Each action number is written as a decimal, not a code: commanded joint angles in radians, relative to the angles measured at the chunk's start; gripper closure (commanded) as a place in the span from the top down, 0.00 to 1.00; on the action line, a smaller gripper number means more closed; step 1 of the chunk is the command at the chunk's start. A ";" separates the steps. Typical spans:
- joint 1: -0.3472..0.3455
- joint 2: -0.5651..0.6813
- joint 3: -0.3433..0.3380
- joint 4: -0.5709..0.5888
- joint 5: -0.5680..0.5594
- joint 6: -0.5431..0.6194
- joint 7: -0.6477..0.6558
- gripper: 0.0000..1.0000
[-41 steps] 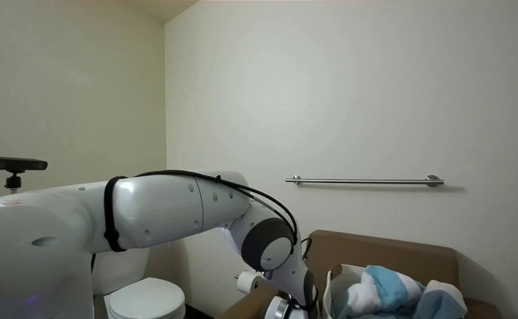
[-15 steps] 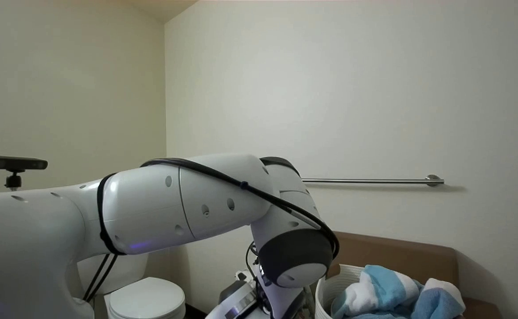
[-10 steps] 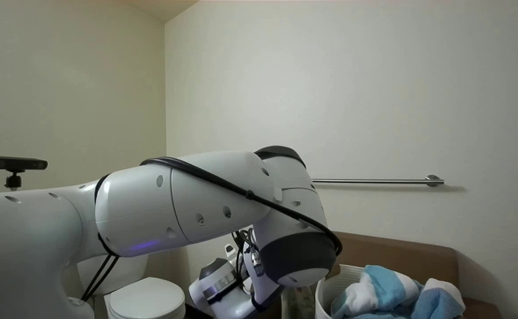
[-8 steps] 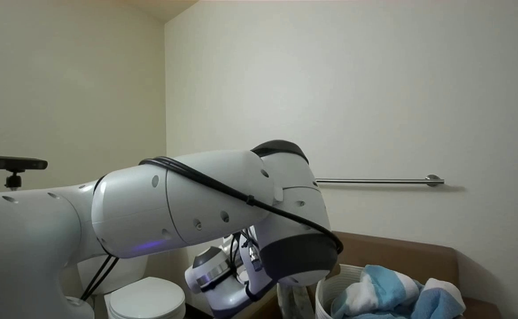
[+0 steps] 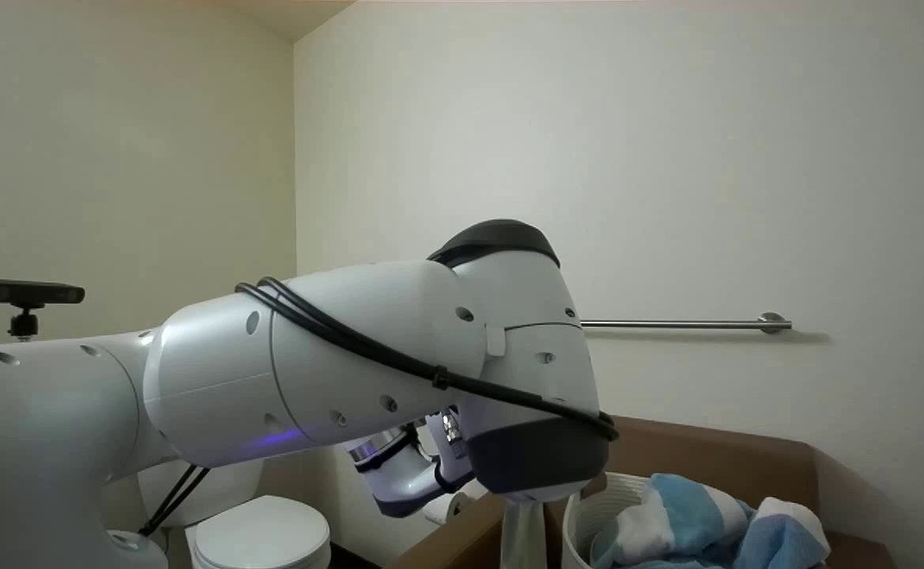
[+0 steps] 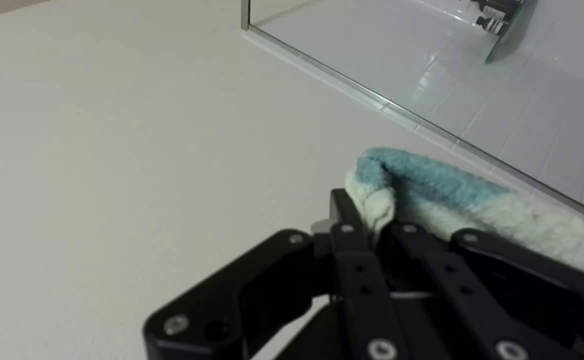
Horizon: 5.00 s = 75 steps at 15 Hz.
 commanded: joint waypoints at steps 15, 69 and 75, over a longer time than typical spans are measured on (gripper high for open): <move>0.106 -0.051 0.072 -0.019 0.030 0.057 0.009 0.11; 0.778 0.117 0.499 1.096 0.000 0.911 -1.390 0.10; 0.906 0.100 0.319 1.259 0.000 0.857 -1.551 0.10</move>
